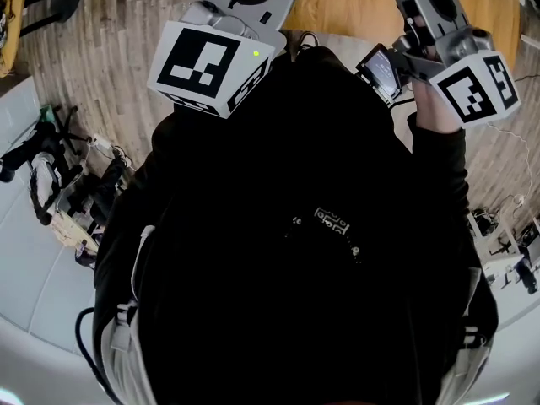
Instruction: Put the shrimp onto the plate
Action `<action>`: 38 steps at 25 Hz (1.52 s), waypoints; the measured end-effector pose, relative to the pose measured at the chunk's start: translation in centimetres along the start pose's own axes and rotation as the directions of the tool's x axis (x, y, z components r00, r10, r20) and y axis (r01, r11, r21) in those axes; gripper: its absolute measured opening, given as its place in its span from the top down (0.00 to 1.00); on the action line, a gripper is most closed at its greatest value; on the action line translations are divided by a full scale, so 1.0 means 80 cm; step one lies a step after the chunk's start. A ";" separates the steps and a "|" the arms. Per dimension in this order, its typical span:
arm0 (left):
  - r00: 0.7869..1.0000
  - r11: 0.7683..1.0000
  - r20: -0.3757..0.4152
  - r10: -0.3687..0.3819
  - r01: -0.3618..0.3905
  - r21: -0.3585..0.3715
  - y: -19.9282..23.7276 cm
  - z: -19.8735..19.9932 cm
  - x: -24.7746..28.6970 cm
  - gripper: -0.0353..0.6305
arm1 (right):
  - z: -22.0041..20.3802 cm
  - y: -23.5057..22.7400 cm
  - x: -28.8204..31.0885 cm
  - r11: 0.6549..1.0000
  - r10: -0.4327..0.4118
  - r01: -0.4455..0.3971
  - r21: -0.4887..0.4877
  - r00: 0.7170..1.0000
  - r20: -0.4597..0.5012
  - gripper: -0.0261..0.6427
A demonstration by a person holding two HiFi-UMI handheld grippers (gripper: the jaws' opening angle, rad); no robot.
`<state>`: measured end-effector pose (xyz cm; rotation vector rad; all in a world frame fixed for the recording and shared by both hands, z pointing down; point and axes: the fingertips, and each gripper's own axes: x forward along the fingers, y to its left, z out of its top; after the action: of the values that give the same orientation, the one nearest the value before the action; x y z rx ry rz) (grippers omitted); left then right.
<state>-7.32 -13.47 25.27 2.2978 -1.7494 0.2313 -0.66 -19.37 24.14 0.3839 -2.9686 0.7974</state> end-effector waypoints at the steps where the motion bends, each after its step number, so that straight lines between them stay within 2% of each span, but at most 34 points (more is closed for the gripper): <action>1: 1.000 1.000 -0.002 -0.019 0.019 0.000 0.000 0.001 0.002 0.95 | 0.001 0.000 -0.004 1.000 -0.020 0.020 0.001 1.000 0.006 0.87; 6: 0.988 0.988 -0.006 -0.153 0.153 0.010 -0.022 0.020 0.032 0.95 | 0.034 0.001 -0.034 0.994 -0.103 0.104 -0.018 0.992 0.066 0.87; 11: 0.971 0.971 -0.017 -0.237 0.237 0.004 -0.023 0.020 0.045 0.96 | 0.049 -0.012 -0.041 0.982 -0.187 0.188 -0.003 0.979 0.087 0.87; 16: 0.972 0.972 0.010 -0.233 0.233 -0.024 -0.002 0.035 0.061 0.95 | 0.066 -0.014 -0.036 0.979 -0.197 0.201 -0.038 0.977 0.079 0.87; 22: 0.974 0.973 0.005 -0.227 0.227 -0.037 0.021 0.035 0.065 0.95 | 0.068 -0.025 -0.011 0.981 -0.190 0.192 -0.033 0.980 0.060 0.87; 30: 0.958 0.958 -0.013 -0.286 0.286 -0.016 0.044 0.034 0.055 0.95 | 0.071 -0.028 0.055 0.988 -0.143 0.144 -0.051 0.989 0.021 0.87; 38: 0.974 0.972 0.008 -0.225 0.225 -0.074 0.093 0.028 0.064 0.95 | 0.060 -0.045 0.099 0.992 -0.120 0.118 -0.052 0.992 -0.033 0.87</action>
<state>-13.13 -20.73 25.25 2.4144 -1.4538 0.1217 -7.37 -26.53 22.59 0.5328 -2.8935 0.7090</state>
